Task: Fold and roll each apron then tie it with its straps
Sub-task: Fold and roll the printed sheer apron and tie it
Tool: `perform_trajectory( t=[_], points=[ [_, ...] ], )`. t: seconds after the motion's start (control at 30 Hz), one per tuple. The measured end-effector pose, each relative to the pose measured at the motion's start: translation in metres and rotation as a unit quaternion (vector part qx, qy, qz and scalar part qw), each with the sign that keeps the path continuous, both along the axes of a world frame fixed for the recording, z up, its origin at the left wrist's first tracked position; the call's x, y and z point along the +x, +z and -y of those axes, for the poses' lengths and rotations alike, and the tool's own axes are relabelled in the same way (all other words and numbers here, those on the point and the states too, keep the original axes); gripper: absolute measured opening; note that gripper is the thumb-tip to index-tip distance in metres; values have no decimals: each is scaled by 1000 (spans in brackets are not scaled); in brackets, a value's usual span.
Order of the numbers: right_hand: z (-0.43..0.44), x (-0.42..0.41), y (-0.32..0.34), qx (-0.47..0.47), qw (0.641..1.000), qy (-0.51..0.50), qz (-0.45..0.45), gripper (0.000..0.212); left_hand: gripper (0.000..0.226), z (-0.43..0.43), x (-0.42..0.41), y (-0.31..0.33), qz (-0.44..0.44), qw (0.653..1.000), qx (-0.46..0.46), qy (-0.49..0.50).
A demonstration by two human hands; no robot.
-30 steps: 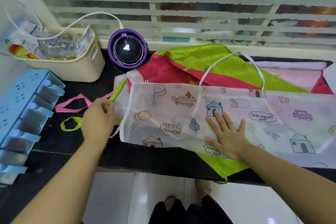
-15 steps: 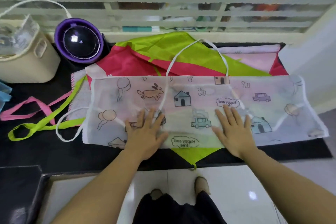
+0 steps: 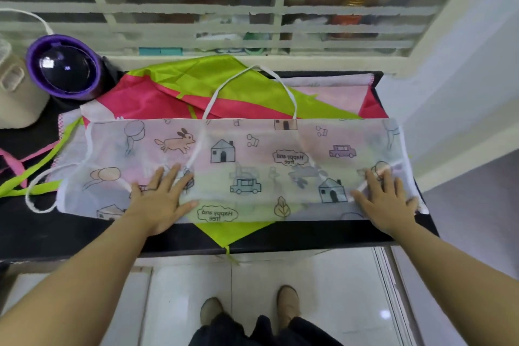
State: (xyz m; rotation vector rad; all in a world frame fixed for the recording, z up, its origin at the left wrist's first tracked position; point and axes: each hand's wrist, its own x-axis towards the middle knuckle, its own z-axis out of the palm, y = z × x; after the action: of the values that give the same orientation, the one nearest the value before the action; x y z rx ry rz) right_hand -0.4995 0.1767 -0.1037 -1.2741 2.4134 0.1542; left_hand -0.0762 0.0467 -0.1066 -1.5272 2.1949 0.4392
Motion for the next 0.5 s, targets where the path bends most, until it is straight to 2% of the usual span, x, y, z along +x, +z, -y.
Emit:
perform_trajectory(
  t=[0.07,0.13,0.2,0.27,0.33,0.4,0.43,0.5],
  points=[
    [4,14,6,-81,996,34,-31,73,77,-2,-6,3,1,1000,-7,1],
    [11,43,14,-133,979,152,-25,81,86,-9,-6,5,-25,999,-34,3],
    [19,81,18,-109,949,294,27,74,98,-17,2,5,-60,995,-73,-27],
    [26,116,22,-59,918,386,66,73,98,-25,18,0,-70,990,-91,-80],
    [34,139,21,-31,910,408,70,78,87,-28,38,-2,-78,987,-98,-98],
    [44,150,17,-17,912,406,53,77,66,-24,62,0,-93,983,-128,-92],
    [45,147,15,-15,915,401,39,76,62,-23,70,0,-107,981,-135,-89],
    [49,145,13,-20,919,393,19,78,79,-13,84,-1,-129,980,-127,-80]
  ],
)
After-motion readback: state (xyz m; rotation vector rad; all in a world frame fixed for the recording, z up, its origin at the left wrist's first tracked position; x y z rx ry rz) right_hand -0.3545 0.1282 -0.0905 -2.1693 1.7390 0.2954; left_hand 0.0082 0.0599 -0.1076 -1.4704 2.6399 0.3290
